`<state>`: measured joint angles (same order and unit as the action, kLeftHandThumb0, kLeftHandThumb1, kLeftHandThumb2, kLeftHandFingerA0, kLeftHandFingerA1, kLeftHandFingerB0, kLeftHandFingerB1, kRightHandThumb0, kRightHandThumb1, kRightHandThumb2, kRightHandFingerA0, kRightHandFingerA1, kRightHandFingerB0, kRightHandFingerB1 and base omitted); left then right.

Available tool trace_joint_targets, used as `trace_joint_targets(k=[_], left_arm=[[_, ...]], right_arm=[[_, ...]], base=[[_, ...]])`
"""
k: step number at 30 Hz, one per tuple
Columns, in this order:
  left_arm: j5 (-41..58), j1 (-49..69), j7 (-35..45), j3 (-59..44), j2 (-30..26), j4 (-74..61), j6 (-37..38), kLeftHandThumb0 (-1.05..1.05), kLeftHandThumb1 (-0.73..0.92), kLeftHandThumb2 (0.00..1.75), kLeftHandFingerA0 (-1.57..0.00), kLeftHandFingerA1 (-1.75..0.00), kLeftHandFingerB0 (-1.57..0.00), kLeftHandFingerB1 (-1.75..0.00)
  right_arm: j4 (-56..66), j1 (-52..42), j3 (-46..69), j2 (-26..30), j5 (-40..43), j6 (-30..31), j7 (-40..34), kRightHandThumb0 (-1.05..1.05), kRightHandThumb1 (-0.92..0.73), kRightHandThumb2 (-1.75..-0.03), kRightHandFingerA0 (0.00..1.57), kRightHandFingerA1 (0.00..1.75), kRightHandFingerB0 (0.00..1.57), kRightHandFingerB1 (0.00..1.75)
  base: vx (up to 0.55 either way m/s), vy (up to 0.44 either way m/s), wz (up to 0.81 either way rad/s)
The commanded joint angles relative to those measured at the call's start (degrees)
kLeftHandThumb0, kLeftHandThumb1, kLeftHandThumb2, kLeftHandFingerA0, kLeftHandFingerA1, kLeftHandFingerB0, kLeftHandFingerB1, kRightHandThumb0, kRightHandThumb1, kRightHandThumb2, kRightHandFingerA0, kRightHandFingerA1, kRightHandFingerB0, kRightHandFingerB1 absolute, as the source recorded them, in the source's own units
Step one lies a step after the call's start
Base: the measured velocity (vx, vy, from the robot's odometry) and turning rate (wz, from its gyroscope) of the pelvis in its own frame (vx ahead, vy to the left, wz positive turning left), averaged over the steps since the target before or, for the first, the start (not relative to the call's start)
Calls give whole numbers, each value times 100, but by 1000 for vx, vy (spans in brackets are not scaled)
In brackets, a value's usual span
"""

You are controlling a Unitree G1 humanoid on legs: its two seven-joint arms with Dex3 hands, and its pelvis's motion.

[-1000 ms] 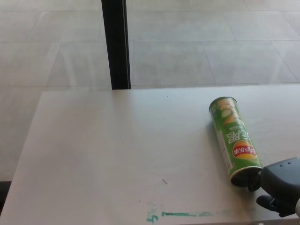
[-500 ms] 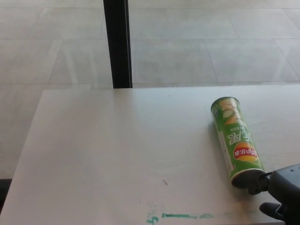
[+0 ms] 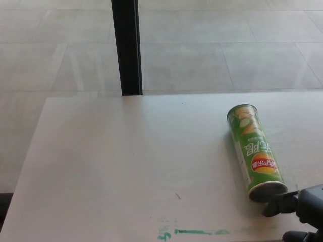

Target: Use the right hand as a fist to push the chips tray inside its container kept in the middle of the desk

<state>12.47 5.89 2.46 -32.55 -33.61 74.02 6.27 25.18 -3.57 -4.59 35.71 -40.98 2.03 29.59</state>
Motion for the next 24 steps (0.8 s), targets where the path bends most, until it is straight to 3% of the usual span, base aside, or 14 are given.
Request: trace_joint_targets(k=[1,2,4,5,9,10,11,20,24], left_arm=[[32,48,-70,22,-56,-25,104,-69,89,66,-59,-73,-50,-52],[27,42,-64,27,-68,-24,91,-69,89,66,-60,-73,-50,-51],[23,22,-54,30,-84,-6,70,-69,89,66,-60,-74,-51,-52],[49,23,-41,4,-77,-4,78,-69,89,66,-60,-74,-50,-52],[69,-2,-85,-16,-83,3,22,-67,88,66,-62,-76,-52,-52],[26,19,-90,23,-87,-9,60,-68,89,66,-63,-76,-51,-52],[51,29,-56,5,-83,-28,63,-68,88,66,-58,-72,-50,-52],[15,19,-104,38,-49,8,62,-67,89,66,-56,-70,-51,-51],[68,19,-31,-6,-55,7,66,-68,88,66,-61,-74,-50,-51]], right_arm=[[606,7,3025,348,3211,824,1286,-51,-74,-62,83,59,57,43],[301,-15,3286,332,3261,559,1090,-52,-74,-62,84,63,58,44],[-149,8,3826,64,3318,618,675,-51,-72,-62,87,62,62,46],[-362,11,4046,7,3273,657,515,-48,-58,-97,87,76,52,60],[-842,-29,4617,-138,3222,572,97,-46,-58,-92,87,74,56,62],[-1034,-53,4735,-117,3182,542,44,-45,-64,-64,88,63,57,48],[-1386,-145,4990,-188,3121,310,-305,-51,-58,-93,86,72,60,63],[-3474,-122,5603,-378,2687,-367,-1952,-51,-59,-92,88,71,60,61],[-4640,115,5687,-325,2455,-251,-2779,-51,-58,-92,90,70,58,60]], base=[[0,0,0],[0,0,0],[0,0,0],[0,0,0],[0,0,0],[0,0,0],[0,0,0],[0,0,0],[0,0,0]])
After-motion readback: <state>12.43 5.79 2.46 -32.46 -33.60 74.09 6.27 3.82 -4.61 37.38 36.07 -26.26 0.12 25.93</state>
